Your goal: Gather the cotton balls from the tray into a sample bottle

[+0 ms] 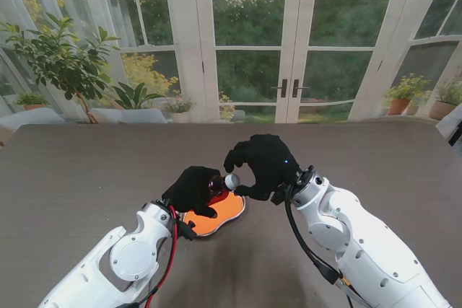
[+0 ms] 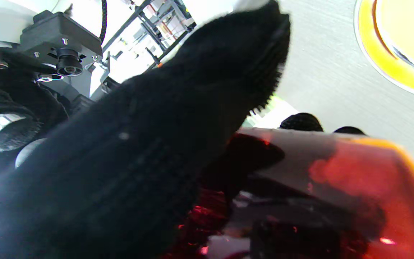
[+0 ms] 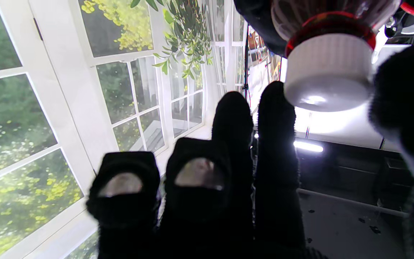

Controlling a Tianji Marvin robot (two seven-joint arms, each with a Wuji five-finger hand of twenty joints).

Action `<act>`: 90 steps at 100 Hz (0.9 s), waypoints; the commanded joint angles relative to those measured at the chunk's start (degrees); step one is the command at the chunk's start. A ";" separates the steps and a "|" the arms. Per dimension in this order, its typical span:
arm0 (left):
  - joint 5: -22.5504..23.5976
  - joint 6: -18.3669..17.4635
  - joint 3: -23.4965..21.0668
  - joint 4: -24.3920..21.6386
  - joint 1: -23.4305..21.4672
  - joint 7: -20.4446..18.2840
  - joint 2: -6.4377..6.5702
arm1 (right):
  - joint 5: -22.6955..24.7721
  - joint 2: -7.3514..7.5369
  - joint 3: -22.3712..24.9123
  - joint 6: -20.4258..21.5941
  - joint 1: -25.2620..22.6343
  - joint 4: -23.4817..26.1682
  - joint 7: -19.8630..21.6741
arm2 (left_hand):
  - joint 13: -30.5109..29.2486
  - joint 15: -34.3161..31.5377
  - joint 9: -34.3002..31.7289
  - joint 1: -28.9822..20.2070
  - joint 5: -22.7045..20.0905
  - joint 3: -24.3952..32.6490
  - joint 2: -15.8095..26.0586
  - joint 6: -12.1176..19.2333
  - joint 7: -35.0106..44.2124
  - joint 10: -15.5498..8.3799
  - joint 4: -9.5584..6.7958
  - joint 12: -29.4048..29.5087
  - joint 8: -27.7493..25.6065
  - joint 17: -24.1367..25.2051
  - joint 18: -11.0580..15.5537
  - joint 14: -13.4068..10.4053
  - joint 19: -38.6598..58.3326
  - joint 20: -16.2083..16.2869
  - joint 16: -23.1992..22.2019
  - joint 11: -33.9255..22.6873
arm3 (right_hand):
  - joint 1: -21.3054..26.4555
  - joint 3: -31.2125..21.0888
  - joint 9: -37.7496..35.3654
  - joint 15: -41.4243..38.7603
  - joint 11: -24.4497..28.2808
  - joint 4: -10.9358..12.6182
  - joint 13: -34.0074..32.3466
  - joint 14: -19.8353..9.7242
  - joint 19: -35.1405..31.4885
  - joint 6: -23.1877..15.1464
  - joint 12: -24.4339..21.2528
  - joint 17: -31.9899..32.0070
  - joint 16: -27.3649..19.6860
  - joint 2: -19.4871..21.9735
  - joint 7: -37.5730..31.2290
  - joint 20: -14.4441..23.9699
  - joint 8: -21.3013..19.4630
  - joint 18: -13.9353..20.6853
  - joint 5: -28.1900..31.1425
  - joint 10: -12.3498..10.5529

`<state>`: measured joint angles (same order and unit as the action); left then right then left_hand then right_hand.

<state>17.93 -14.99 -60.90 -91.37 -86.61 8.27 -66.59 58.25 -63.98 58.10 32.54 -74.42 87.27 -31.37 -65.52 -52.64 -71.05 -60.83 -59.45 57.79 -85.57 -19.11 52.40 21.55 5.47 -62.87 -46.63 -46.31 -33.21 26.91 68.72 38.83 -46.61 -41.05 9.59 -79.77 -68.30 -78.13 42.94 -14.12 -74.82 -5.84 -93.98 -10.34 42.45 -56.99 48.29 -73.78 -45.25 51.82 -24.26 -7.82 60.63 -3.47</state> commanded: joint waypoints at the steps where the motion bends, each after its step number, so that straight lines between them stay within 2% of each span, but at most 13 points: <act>1: -0.12 0.12 -0.06 -0.37 -0.12 -1.14 -0.20 | 0.05 -0.43 -0.28 -0.01 -0.01 0.04 0.84 | -5.86 -25.12 -4.16 -5.37 -5.02 3.09 62.63 4.60 15.62 1.22 -1.67 -2.39 -3.17 -4.63 -1.32 2.91 33.16 3.44 -3.75 -5.80 | 0.83 -4.31 -1.44 -2.08 0.55 -1.50 -0.98 -1.91 -1.89 0.98 -0.14 -1.14 1.13 -2.04 -0.78 0.13 -0.62 0.36 1.39 -0.76; 11: -0.17 0.07 -0.06 -0.31 -0.09 -1.24 -0.18 | 0.05 -0.46 -0.58 -0.06 0.17 -0.08 0.74 | -5.86 -25.12 -4.16 -5.38 -5.00 3.10 62.63 4.58 15.62 1.22 -1.68 -2.39 -3.17 -4.63 -1.32 2.91 33.16 3.45 -3.75 -5.80 | 2.37 -4.30 -3.42 -3.75 0.79 -1.24 -0.96 -2.06 -2.35 1.51 0.01 -1.99 1.82 -1.05 -0.95 0.08 -0.63 0.05 3.46 -0.83; 15: -0.20 0.08 -0.07 -0.32 -0.10 -1.25 -0.18 | -0.07 -0.49 -0.64 -0.05 0.17 -0.09 0.79 | -5.86 -25.12 -4.16 -5.36 -5.00 3.08 62.65 4.57 15.62 1.22 -1.67 -2.39 -3.16 -4.63 -1.32 2.91 33.16 3.45 -3.76 -5.80 | 3.29 -3.97 -4.26 -4.67 0.80 -4.18 -0.90 -2.04 -2.69 1.51 0.30 -2.34 2.16 -0.97 -1.23 -0.06 1.32 -0.14 4.05 -0.80; 17: -0.22 0.08 -0.08 -0.32 -0.11 -1.25 -0.18 | -0.11 -0.50 -0.67 -0.05 0.18 -0.09 0.82 | -5.86 -25.12 -4.16 -5.38 -5.00 3.08 62.64 4.56 15.62 1.22 -1.68 -2.39 -3.16 -4.63 -1.32 2.91 33.16 3.45 -3.76 -5.80 | 3.49 -3.98 -4.63 -4.89 0.72 -5.62 -0.92 -2.04 -2.84 1.45 0.58 -2.53 2.22 -1.01 -3.11 -0.23 4.49 -0.15 3.95 -0.76; 20: -0.23 0.09 -0.09 -0.34 -0.12 -1.26 -0.18 | -0.22 -0.52 -0.70 -0.01 0.17 -0.08 0.93 | -5.86 -25.12 -4.16 -5.37 -5.01 3.09 62.60 4.51 15.62 1.22 -1.68 -2.39 -3.16 -4.63 -1.32 2.91 33.16 3.45 -3.76 -5.80 | 4.24 -3.58 -5.32 -5.62 0.75 -8.67 -0.90 -2.02 -3.06 1.37 0.73 -2.83 2.53 -0.57 -4.68 -0.28 6.65 -0.35 4.12 -0.67; 24: -0.23 0.11 -0.12 -0.36 -0.15 -1.29 -0.17 | -0.59 -0.58 -0.70 0.13 0.13 -0.03 1.27 | -5.86 -25.12 -4.16 -5.36 -5.02 3.09 62.61 4.52 15.61 1.22 -1.68 -2.39 -3.15 -4.63 -1.32 2.91 33.16 3.45 -3.76 -5.80 | 4.93 -3.37 -6.23 -6.45 0.91 -10.96 -0.91 -1.80 -3.31 1.30 0.96 -3.14 2.83 -0.44 -7.12 -0.22 9.25 -0.73 4.28 -0.56; 30: -0.24 0.11 -0.14 -0.38 -0.20 -1.31 -0.16 | -1.17 -0.66 -0.73 0.32 0.09 0.04 1.91 | -5.80 -25.09 -4.16 -5.34 -5.04 3.09 62.63 4.55 15.61 1.22 -1.67 -2.39 -3.15 -4.59 -1.33 2.94 33.14 3.45 -3.75 -5.80 | 5.65 -2.97 -7.45 -7.65 1.10 -12.81 -0.86 -1.51 -3.59 1.17 1.22 -3.45 3.29 0.12 -9.37 -0.17 10.87 -1.16 4.58 -0.40; 36: -0.26 0.13 -0.16 -0.40 -0.24 -1.29 -0.17 | -1.84 -0.71 -0.75 0.44 0.04 0.20 2.85 | -5.80 -25.08 -4.12 -5.36 -5.01 3.10 62.62 4.59 15.60 1.18 -1.68 -2.39 -3.14 -4.59 -1.35 2.96 33.13 3.45 -3.76 -5.79 | 5.62 -2.51 -9.04 -9.00 1.41 -13.65 -0.87 -1.55 -4.03 1.34 1.48 -3.94 3.85 1.07 -11.36 -0.08 11.78 -1.72 5.31 0.00; 49: -0.34 0.20 -0.17 -0.46 -0.28 -1.38 -0.15 | -3.25 -0.84 -0.98 0.48 0.03 0.37 4.59 | -5.80 -25.07 -4.08 -5.37 -5.05 3.08 62.64 4.55 15.62 1.24 -1.67 -2.39 -3.15 -4.59 -1.35 2.96 33.12 3.46 -3.77 -5.76 | 5.40 -1.21 -11.43 -11.31 2.03 -13.90 -0.86 -0.84 -4.96 1.77 2.23 -4.89 4.75 4.83 -14.30 0.10 12.77 -2.63 6.69 0.79; 56: -0.34 0.16 -0.15 -0.42 -0.22 -1.41 -0.15 | -3.93 -0.90 -1.15 0.30 0.04 0.41 5.35 | -5.80 -25.07 -4.08 -5.36 -4.98 3.07 62.63 4.57 15.59 1.28 -1.68 -2.38 -3.14 -4.59 -1.35 2.96 33.12 3.47 -3.77 -5.75 | 4.03 -0.05 -12.33 -12.49 2.00 -12.78 -0.78 -0.52 -5.49 2.30 2.62 -5.32 5.19 9.97 -14.71 0.13 13.14 -3.02 7.69 1.23; 63: -0.35 0.10 -0.13 -0.36 -0.17 -1.39 -0.16 | -4.76 -0.95 -1.24 0.02 -0.05 0.56 6.35 | -5.80 -25.07 -4.02 -5.34 -4.98 3.05 62.63 4.54 15.59 1.26 -1.67 -2.38 -3.14 -4.59 -1.36 2.96 33.11 3.47 -3.78 -5.73 | 3.55 0.50 -12.91 -13.11 2.11 -11.99 -0.78 -0.06 -5.80 2.80 2.84 -5.38 5.40 12.69 -14.73 0.23 13.03 -3.33 8.34 1.54; 75: -0.34 0.07 -0.12 -0.33 -0.15 -1.41 -0.15 | -5.44 -0.86 -1.32 -0.80 -0.16 0.88 7.86 | -5.80 -25.07 -4.03 -5.39 -4.99 3.07 62.65 4.49 15.59 1.30 -1.68 -2.39 -3.13 -4.59 -1.36 2.96 33.11 3.48 -3.78 -5.76 | 2.20 1.82 -13.83 -14.34 2.18 -9.74 -0.75 0.20 -6.32 3.62 3.29 -5.82 5.84 17.13 -13.82 0.23 12.11 -3.70 9.81 1.86; 90: -0.28 0.05 -0.13 -0.37 -0.08 -1.50 -0.12 | -5.81 -0.77 -1.47 -2.90 -0.47 1.48 8.91 | -5.80 -25.07 -4.01 -5.38 -4.99 3.06 62.66 4.54 15.61 1.30 -1.68 -2.38 -3.14 -4.59 -1.36 2.96 33.11 3.49 -3.79 -5.74 | 1.25 3.67 -14.47 -17.49 5.38 -5.16 -0.68 0.10 -7.50 5.14 4.59 -7.59 7.15 23.42 -13.14 -0.06 8.38 -4.61 12.10 2.78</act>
<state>17.83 -14.89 -60.96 -91.15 -86.84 7.85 -66.48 52.53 -64.55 56.99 30.24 -74.19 88.36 -23.86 -65.52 -52.64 -71.06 -60.83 -59.45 57.79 -85.89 -19.11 52.40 21.55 5.47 -62.87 -46.52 -46.31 -33.21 26.91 68.72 38.83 -46.61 -41.05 10.09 -75.06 -76.82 -90.87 45.66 -23.50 -75.48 -2.98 -95.99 -6.79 45.98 -62.15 53.87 -53.96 -54.01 51.82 -12.79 -9.82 66.90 -3.00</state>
